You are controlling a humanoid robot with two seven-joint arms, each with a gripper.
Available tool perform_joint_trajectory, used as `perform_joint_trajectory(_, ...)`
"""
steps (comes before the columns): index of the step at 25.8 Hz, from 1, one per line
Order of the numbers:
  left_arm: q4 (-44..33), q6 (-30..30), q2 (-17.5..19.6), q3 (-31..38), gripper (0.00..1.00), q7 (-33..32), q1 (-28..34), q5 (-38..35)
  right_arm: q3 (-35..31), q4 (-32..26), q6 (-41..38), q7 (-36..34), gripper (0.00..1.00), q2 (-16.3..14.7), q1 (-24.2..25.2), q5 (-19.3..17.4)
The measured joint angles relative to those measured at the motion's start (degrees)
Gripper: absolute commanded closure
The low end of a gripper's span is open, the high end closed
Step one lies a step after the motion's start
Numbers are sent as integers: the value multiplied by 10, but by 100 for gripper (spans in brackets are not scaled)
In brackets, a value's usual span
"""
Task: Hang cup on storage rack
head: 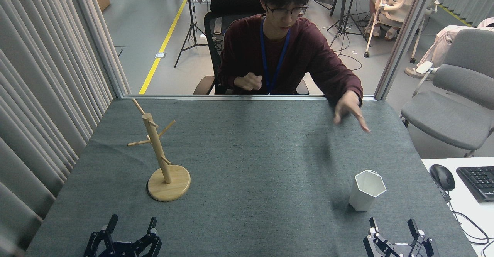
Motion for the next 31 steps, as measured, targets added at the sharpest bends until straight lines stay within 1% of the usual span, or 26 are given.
perform_joint_trajectory(6, 8, 1, -1, 0, 1, 3, -1, 0, 0, 3, 1, 0, 1, -1, -1, 0)
perform_joint_trajectory(9, 11, 1, -2, 0, 1, 6, -2, 0, 0, 21, 3, 0, 1, -3, -9, 0)
perform_joint_trajectory(19, 14, 1, -1, 0, 1, 7, -3, 0, 6, 129, 6, 0, 1, -5, -100, 13)
perform_joint_trajectory(23, 16, 1, 0, 1, 1, 7, -3, 0, 8, 158, 6, 1, 1, -5, -129, 25)
perform_joint_trajectory(31, 19, 1, 1, 1, 1, 8, -5, 0, 18, 200, 5, 2, 1, -6, -166, 29)
